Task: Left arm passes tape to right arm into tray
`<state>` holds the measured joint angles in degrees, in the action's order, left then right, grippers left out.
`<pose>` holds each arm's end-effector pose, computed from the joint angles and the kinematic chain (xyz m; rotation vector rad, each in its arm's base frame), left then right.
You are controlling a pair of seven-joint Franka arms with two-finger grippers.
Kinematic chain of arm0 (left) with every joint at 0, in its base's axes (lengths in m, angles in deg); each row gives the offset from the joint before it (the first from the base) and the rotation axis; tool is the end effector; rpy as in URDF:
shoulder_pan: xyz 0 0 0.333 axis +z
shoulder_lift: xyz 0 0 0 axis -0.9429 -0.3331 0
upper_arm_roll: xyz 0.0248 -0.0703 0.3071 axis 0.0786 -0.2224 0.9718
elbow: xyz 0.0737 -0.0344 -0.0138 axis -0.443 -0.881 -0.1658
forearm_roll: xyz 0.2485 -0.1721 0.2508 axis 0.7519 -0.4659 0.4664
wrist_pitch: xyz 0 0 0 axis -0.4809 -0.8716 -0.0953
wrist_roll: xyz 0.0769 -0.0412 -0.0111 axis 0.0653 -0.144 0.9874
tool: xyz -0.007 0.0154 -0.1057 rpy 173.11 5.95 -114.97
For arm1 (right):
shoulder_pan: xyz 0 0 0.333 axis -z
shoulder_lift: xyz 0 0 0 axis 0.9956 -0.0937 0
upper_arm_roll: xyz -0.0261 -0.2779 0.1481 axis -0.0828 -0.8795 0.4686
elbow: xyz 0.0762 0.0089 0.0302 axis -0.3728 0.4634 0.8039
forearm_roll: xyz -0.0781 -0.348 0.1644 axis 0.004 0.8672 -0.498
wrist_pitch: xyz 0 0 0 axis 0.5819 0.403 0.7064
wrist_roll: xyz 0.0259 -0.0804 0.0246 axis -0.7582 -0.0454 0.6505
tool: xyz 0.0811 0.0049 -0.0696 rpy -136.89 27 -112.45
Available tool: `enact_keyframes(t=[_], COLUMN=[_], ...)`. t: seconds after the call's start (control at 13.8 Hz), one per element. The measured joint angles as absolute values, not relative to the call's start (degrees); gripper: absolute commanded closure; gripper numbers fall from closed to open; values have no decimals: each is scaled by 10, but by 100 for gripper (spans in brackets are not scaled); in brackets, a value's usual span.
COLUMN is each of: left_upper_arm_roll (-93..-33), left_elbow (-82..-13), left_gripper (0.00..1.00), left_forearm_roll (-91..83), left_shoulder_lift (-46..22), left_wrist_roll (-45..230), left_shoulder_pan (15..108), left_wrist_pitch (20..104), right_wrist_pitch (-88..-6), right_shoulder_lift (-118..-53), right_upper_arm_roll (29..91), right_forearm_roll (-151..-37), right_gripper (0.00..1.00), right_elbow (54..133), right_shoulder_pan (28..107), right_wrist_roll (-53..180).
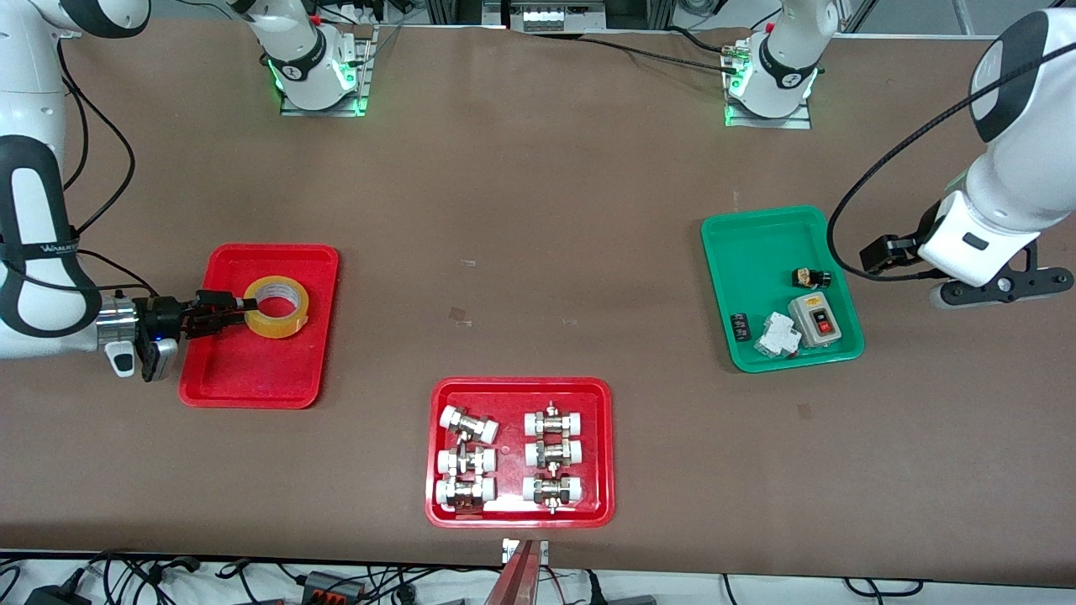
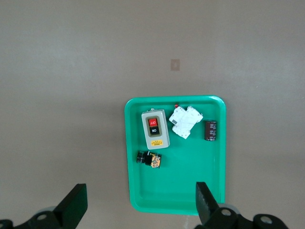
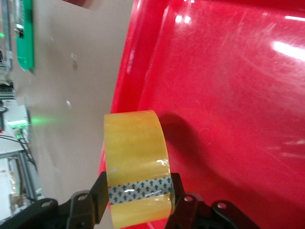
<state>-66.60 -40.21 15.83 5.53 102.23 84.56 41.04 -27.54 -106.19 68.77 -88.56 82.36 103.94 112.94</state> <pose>0.5951 -0.0504 0.5397 -2.9838 -0.1778 0.0545 0.6296 -0.1336 0.1855 -2.2845 -0.5058 0.2141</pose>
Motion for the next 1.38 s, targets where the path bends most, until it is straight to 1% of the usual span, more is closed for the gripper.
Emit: enact_keyframes(t=[0.07,0.29,0.44,0.58,0.73,1.02,1.23,1.38], left_upper_arm_roll=[-672,-677,-676,-676,-676,-676,-676,-676], left_elbow=[-400,-389,-380,-377,-377,-377,-377,-377], left_gripper=[0,0,0,0,0,0,0,0], left_forearm_roll=[158,132,113,106,105,105,105,105], left_shoulder_lift=[57,58,58,58,58,57,57,56], left_wrist_roll=[1022,1023,1023,1023,1023,1023,1023,1023], left_shoulder_pan=[845,848,854,856,856,856,856,856], left_wrist_pitch=[407,399,398,398,398,398,398,398], right_wrist_pitch=[-278,-299,-325,-351,-369,-369,-328,-305], right_shoulder_lift=[-1060,-1060,-1056,-1035,-995,-900,-817,-759], right_upper_arm_roll=[690,693,695,697,698,698,699,700], right_forearm_roll=[-881,-862,-825,-776,-727,-649,-599,-577], right_gripper=[0,0,0,0,0,0,0,0], right_elbow=[824,824,823,820,817,816,827,849], right_shoulder_pan=[1039,1032,1017,993,969,933,898,873], right_wrist_roll=[1130,1136,1146,1148,1146,1072,926,827])
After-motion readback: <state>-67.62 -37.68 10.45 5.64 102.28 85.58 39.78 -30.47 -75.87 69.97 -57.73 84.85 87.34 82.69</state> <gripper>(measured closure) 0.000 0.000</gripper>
